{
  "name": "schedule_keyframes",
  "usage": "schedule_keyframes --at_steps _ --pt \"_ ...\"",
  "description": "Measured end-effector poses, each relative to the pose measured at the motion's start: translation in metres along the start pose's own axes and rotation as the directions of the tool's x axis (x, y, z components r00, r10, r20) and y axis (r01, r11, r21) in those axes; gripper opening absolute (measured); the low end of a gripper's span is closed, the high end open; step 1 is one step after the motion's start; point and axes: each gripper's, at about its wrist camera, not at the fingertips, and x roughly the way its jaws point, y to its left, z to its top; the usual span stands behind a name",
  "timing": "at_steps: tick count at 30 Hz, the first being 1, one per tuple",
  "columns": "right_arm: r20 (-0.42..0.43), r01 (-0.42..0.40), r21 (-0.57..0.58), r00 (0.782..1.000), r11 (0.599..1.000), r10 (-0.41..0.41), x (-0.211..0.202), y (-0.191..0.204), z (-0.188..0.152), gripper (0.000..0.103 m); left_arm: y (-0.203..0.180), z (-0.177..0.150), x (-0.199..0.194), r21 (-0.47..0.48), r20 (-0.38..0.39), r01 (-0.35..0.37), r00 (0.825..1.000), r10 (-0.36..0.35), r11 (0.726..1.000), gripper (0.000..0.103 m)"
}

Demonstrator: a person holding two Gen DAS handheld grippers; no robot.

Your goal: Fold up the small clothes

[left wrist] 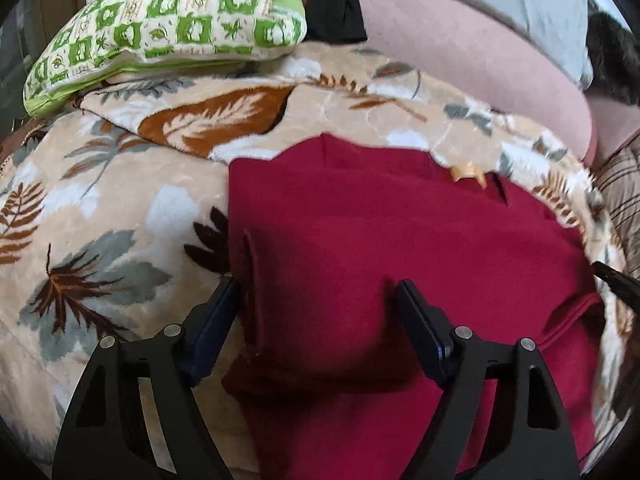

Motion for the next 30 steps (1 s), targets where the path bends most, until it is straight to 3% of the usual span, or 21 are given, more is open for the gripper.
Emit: schedule_keyframes --at_steps 1,3,5,8,12,17,19,20,21,24,27,29,30 --pt "-0.03 -0.079 0.062 0.996 0.995 0.081 0.002 -0.01 -0.002 0.003 0.002 -0.001 0.002 -0.011 -0.01 0.0 1.0 0.0 1.0 0.08" --pt "0.031 -0.228 0.107 0.974 0.968 0.226 -0.018 -0.015 -0.005 0.003 0.008 -0.003 0.003 -0.048 -0.023 0.023 0.999 -0.024 0.999 0.08" --pt "0.06 -0.281 0.028 0.959 0.959 0.279 -0.036 0.002 -0.005 0.003 0.011 -0.003 0.002 -0.071 -0.024 0.026 0.999 -0.028 0.997 0.08" --pt "0.015 -0.347 -0.077 0.937 0.935 0.349 -0.043 0.037 -0.009 0.003 0.011 -0.006 -0.001 -0.065 -0.022 0.01 1.0 -0.012 0.998 0.08" --pt "-0.11 -0.352 -0.121 0.934 0.928 0.339 -0.029 0.052 -0.045 0.004 0.012 -0.008 -0.001 -0.069 -0.031 0.008 0.999 -0.01 0.998 0.08" --pt "-0.071 -0.394 -0.015 0.917 0.919 0.392 -0.043 0.031 -0.067 0.005 0.012 -0.01 -0.002 -0.074 -0.025 0.001 1.0 -0.003 0.997 0.08" --pt "-0.044 -0.369 -0.031 0.929 0.929 0.368 -0.052 0.032 -0.065 0.017 0.01 -0.012 -0.007 -0.056 -0.003 -0.02 1.0 0.02 0.998 0.08" --pt "-0.036 -0.351 -0.04 0.936 0.936 0.35 -0.053 0.035 -0.063 0.032 0.008 -0.014 -0.011 -0.044 0.012 -0.036 0.999 0.037 0.998 0.08" --pt "-0.033 -0.351 -0.038 0.936 0.936 0.35 -0.055 0.035 -0.062 0.038 0.006 -0.016 -0.016 -0.027 0.031 -0.058 0.998 0.059 0.998 0.08" --pt "-0.024 -0.3 -0.026 0.954 0.954 0.299 -0.064 0.036 -0.059 0.038 0.001 -0.022 -0.037 0.021 0.084 -0.092 0.992 0.09 0.996 0.08" --pt "0.088 -0.299 0.012 0.951 0.954 0.297 -0.1 0.02 -0.056 0.039 -0.003 -0.027 -0.064 0.038 0.146 -0.098 0.985 0.092 0.994 0.08" --pt "0.149 -0.3 0.038 0.945 0.953 0.292 -0.119 0.01 -0.054 0.047 -0.006 -0.029 -0.079 0.044 0.171 -0.097 0.981 0.088 0.994 0.08" --pt "0.171 -0.302 0.048 0.942 0.952 0.29 -0.127 0.006 -0.052 0.057 -0.007 -0.031 -0.087 0.046 0.182 -0.099 0.979 0.089 0.994 0.08"
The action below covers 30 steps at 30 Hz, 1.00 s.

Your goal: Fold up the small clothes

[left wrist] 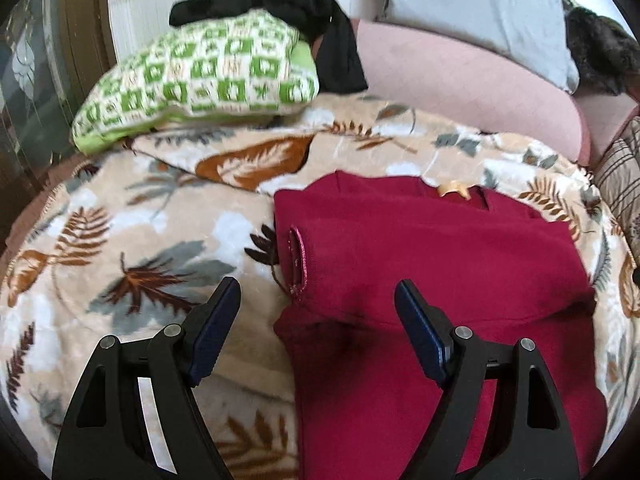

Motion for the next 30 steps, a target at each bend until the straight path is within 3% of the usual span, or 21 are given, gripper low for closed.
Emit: schedule_keyframes --at_steps 2,6,10,17,30 --pt "0.006 0.011 0.017 1.0 1.0 -0.011 -0.004 0.001 0.004 0.063 -0.001 -0.003 -0.015 0.002 0.014 -0.004 1.0 0.004 1.0 0.08" --pt "0.013 -0.017 0.045 1.0 0.999 0.016 -0.016 0.011 0.0 0.063 0.0 -0.013 -0.039 -0.007 0.031 -0.003 1.0 0.003 1.0 0.08" --pt "0.03 0.028 -0.005 0.999 1.0 -0.028 -0.033 0.029 -0.014 0.063 -0.001 -0.02 -0.054 -0.02 0.038 0.017 0.999 -0.017 1.0 0.08" --pt "0.005 0.022 0.028 1.0 0.999 -0.022 -0.042 0.035 -0.034 0.063 -0.011 -0.026 -0.073 0.0 0.068 0.017 0.998 -0.017 1.0 0.08" --pt "-0.009 0.019 -0.012 1.0 1.0 -0.02 -0.037 0.056 -0.042 0.063 -0.01 -0.036 -0.07 0.006 0.04 0.003 0.999 -0.003 1.0 0.08"
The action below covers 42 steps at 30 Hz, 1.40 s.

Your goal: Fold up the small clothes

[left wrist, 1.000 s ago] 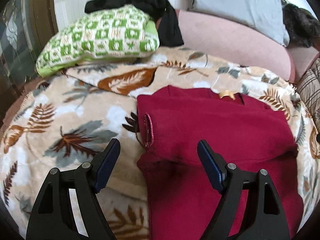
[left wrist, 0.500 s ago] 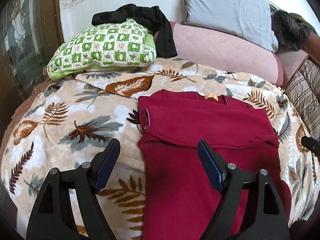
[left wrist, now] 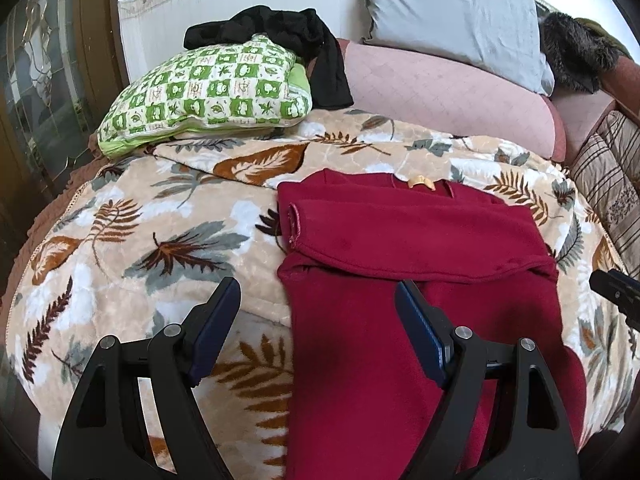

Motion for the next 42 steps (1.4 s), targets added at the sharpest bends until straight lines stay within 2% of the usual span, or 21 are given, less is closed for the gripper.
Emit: schedule_keyframes --at_steps 5,8,16,24,27,33,36,42 --pt "-0.009 0.054 -0.022 0.998 0.998 -0.054 0.022 -0.008 0.011 0.063 0.011 0.0 0.019 -0.041 -0.024 -0.001 1.0 0.0 0.999 0.08" --pt "-0.04 0.088 -0.009 0.995 0.996 -0.088 0.043 -0.017 0.022 0.053 0.014 0.002 0.039 -0.062 -0.051 -0.005 0.999 0.002 0.998 0.08" --pt "-0.086 0.116 0.0 0.99 0.993 -0.115 0.098 -0.029 0.047 0.053 0.013 0.012 0.084 -0.065 -0.09 -0.025 0.996 0.019 0.998 0.08" --pt "-0.2 0.153 0.011 0.968 0.988 -0.148 0.14 -0.047 0.018 0.053 0.018 0.005 0.12 -0.094 -0.159 -0.019 0.987 0.004 0.995 0.08" --pt "-0.196 0.138 0.039 0.972 0.99 -0.128 0.139 -0.052 0.015 0.053 0.02 0.001 0.124 -0.108 -0.171 -0.015 0.985 -0.004 0.994 0.08" --pt "-0.162 0.156 0.024 0.975 0.987 -0.15 0.121 -0.043 0.021 0.053 0.024 0.002 0.12 -0.107 -0.164 -0.019 0.986 0.001 0.994 0.08" --pt "-0.126 0.126 0.044 0.985 0.991 -0.119 0.108 -0.036 0.021 0.053 0.028 0.004 0.115 -0.119 -0.16 -0.018 0.987 -0.001 0.993 0.08" --pt "-0.136 0.097 0.014 0.986 0.995 -0.094 0.101 -0.022 0.017 0.053 0.031 0.008 0.101 -0.13 -0.137 -0.018 0.991 0.001 0.991 0.08"
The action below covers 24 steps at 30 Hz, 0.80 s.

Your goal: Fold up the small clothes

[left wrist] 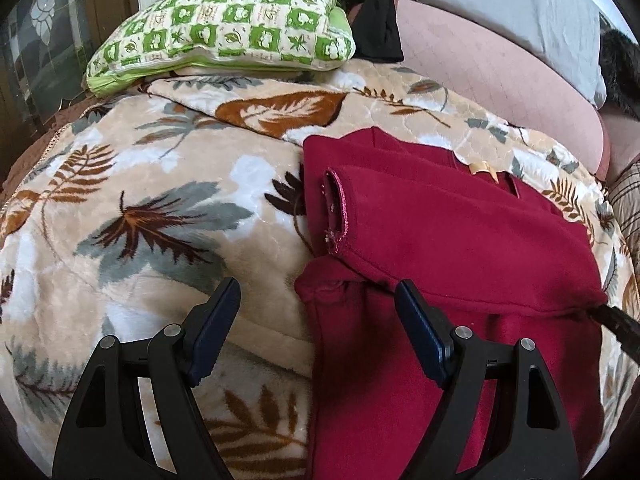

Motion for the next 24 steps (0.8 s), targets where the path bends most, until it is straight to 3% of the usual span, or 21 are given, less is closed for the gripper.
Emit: schedule_keyframes --at_steps 11,15,24 --pt "-0.061 -0.009 0.01 0.998 1.0 0.009 -0.006 -0.003 -0.017 0.054 0.002 -0.013 -0.021 0.017 0.0 -0.011 1.0 0.011 1.0 0.08" --pt "-0.07 -0.018 -0.004 0.997 1.0 0.018 -0.014 -0.003 -0.029 0.059 0.004 -0.027 -0.033 0.03 -0.006 -0.011 1.0 0.011 0.999 0.08" --pt "-0.099 -0.04 -0.006 0.994 0.999 0.039 -0.026 -0.006 -0.065 0.061 0.013 -0.063 -0.052 0.053 -0.039 -0.024 0.999 0.026 0.998 0.08"
